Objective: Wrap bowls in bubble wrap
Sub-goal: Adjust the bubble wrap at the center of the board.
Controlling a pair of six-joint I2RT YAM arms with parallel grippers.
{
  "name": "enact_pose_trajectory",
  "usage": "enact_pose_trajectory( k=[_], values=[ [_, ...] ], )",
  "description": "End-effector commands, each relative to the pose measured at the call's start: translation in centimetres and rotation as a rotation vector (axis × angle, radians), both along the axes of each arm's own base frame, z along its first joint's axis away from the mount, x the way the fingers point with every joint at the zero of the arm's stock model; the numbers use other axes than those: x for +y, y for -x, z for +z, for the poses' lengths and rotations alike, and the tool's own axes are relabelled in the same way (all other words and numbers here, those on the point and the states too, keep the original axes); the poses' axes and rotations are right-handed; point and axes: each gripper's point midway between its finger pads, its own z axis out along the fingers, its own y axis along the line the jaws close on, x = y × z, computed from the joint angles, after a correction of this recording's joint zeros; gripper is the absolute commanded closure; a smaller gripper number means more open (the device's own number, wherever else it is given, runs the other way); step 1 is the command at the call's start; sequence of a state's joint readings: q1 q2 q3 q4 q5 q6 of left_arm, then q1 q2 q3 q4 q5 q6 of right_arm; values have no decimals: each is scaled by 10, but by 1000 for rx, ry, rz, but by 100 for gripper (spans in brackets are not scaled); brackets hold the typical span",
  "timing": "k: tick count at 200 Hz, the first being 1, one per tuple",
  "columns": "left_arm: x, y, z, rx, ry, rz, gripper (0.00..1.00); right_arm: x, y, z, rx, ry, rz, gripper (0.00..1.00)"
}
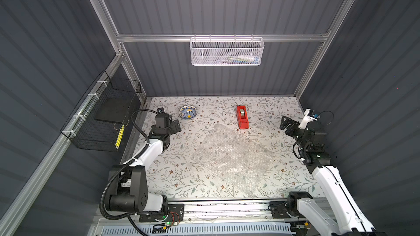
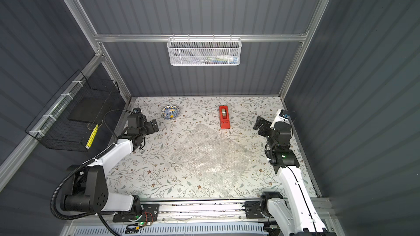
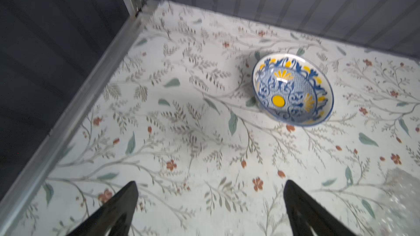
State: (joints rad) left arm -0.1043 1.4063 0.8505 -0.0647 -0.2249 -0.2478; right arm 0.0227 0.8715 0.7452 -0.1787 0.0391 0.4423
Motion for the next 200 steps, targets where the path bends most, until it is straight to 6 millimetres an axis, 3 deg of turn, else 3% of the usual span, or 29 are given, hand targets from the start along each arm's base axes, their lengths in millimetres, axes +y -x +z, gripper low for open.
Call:
enact_pose_trajectory(
  k=[1,19,36,60,98,130,134,165,200],
  values=[
    [-16,39,-18,203,113,-5,0,39,56,-80,467,-152,56,1],
    [-28,50,-16,238,147,-37,0,81,68,-97,631,-181,174,1],
    [-29,57,-12,250,168,-25,0,119,71,-110,753,-94,264,1],
    [-32,50,-4,254,185,-19,0,159,65,-125,837,-6,344,1],
    [-43,-2,2,275,204,-38,0,224,45,-148,905,121,460,1],
    [-49,-49,-18,345,249,-55,0,272,20,-168,915,165,545,1],
    [-50,-61,-13,326,260,-58,0,275,18,-169,915,170,546,1],
    [-45,-100,-34,361,312,-46,4,307,2,-174,881,212,617,1],
    [-34,-131,-63,396,309,-23,9,329,-1,-182,880,203,656,1]
  ],
)
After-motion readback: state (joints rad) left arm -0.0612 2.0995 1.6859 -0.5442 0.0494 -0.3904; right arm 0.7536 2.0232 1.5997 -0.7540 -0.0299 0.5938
